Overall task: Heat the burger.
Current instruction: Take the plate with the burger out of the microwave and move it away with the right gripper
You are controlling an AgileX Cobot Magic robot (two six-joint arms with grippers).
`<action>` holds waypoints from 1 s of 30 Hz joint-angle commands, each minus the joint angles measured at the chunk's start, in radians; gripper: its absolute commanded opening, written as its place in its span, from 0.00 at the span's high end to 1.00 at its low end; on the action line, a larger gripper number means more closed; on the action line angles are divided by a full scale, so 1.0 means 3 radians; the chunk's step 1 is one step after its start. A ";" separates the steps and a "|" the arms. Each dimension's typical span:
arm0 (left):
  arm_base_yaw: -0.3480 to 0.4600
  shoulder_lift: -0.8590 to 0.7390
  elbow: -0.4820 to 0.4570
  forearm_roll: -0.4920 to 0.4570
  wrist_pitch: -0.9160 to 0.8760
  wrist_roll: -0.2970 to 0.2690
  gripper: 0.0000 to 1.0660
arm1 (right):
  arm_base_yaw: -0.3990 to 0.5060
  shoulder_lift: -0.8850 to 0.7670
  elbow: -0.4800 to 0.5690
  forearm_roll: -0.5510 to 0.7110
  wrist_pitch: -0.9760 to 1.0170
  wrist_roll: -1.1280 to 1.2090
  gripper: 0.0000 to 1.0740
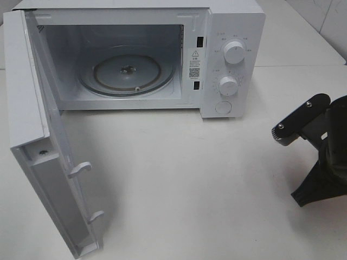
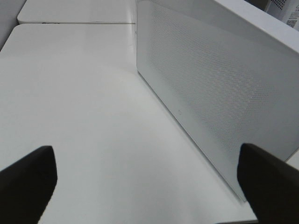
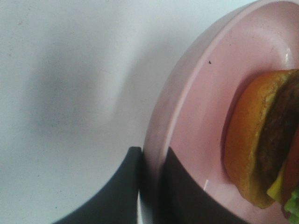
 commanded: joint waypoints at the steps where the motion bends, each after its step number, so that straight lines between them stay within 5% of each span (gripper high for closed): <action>1: -0.0010 -0.0050 0.0010 -0.0023 -0.0043 -0.0003 0.08 | -0.0207 0.0173 -0.0023 -0.0233 0.0047 0.0127 1.00; 15: -0.0010 -0.0050 0.0010 -0.0023 -0.0043 -0.0003 0.08 | -0.0697 0.0673 -0.0010 -0.0487 -0.0280 0.0550 0.97; 26: -0.0010 -0.0050 0.0010 -0.0020 -0.0043 -0.0003 0.08 | -0.0730 0.0983 -0.0010 -0.0620 -0.0323 0.0810 0.92; 30: -0.0010 -0.0050 0.0010 -0.0020 -0.0043 -0.0003 0.08 | -0.0730 0.0980 -0.0010 -0.0620 -0.0350 0.0827 0.82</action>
